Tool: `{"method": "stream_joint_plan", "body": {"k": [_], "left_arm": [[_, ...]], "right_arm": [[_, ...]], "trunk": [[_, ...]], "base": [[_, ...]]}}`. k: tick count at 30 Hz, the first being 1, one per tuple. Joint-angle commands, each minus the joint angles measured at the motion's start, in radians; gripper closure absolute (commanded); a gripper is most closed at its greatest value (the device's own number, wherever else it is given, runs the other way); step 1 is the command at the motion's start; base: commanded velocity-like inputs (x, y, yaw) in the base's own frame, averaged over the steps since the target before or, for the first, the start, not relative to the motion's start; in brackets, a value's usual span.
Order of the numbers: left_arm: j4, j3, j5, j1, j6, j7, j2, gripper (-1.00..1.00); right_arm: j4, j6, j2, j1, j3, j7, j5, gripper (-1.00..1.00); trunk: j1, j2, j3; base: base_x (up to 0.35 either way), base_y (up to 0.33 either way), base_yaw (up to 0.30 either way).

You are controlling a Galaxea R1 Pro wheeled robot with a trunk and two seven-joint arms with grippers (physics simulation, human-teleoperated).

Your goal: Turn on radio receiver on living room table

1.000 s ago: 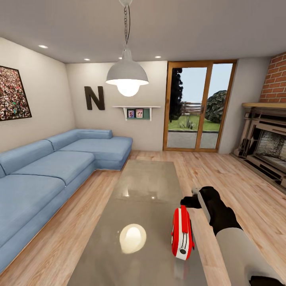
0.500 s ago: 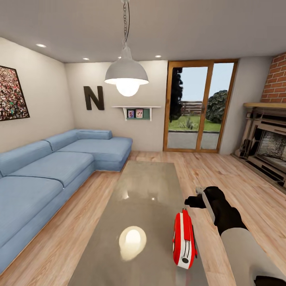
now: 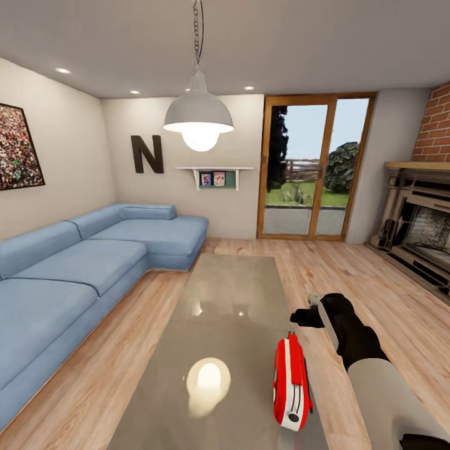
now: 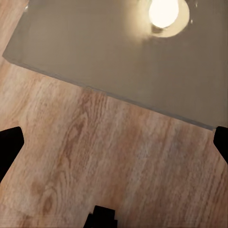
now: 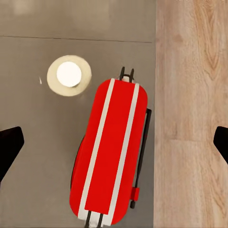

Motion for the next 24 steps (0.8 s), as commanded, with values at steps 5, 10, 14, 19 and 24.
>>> {"method": "stream_joint_plan", "body": {"k": [5, 10, 14, 19, 24], "left_arm": [[0.0, 0.0, 0.0, 0.0, -0.001, 0.0, -0.001, -1.0], [-0.001, -0.004, 0.001, 0.0, 0.0, -0.006, -0.003, -1.0], [-0.001, -0.005, 0.002, 0.0, 0.0, -0.008, -0.002, -1.0], [-0.002, -0.006, 0.004, 0.0, 0.002, -0.01, -0.004, -1.0], [-0.002, -0.006, 0.004, 0.0, 0.005, -0.011, -0.007, -1.0]], "right_arm": [[0.0, 0.0, 0.0, 0.0, 0.0, 0.0, -0.001, -1.0], [0.0, 0.0, 0.0, 0.0, 0.001, 0.0, -0.002, -1.0], [0.004, 0.0, 0.0, 0.0, 0.0, -0.001, -0.002, -1.0], [0.066, 0.0, 0.0, 0.0, 0.001, -0.003, -0.001, -1.0], [0.111, -0.001, 0.0, 0.001, 0.002, -0.002, -0.001, -1.0]], "trunk": [[0.0, 0.0, 0.0], [0.0, 0.0, 0.0], [0.0, 0.0, 0.0], [0.0, 0.0, 0.0], [0.0, 0.0, 0.0]], "base": [[0.076, 0.0, 0.0], [0.012, 0.0, 0.0], [0.001, 0.0, 0.0], [0.0, 0.0, 0.0], [0.0, 0.0, 0.0]]}}
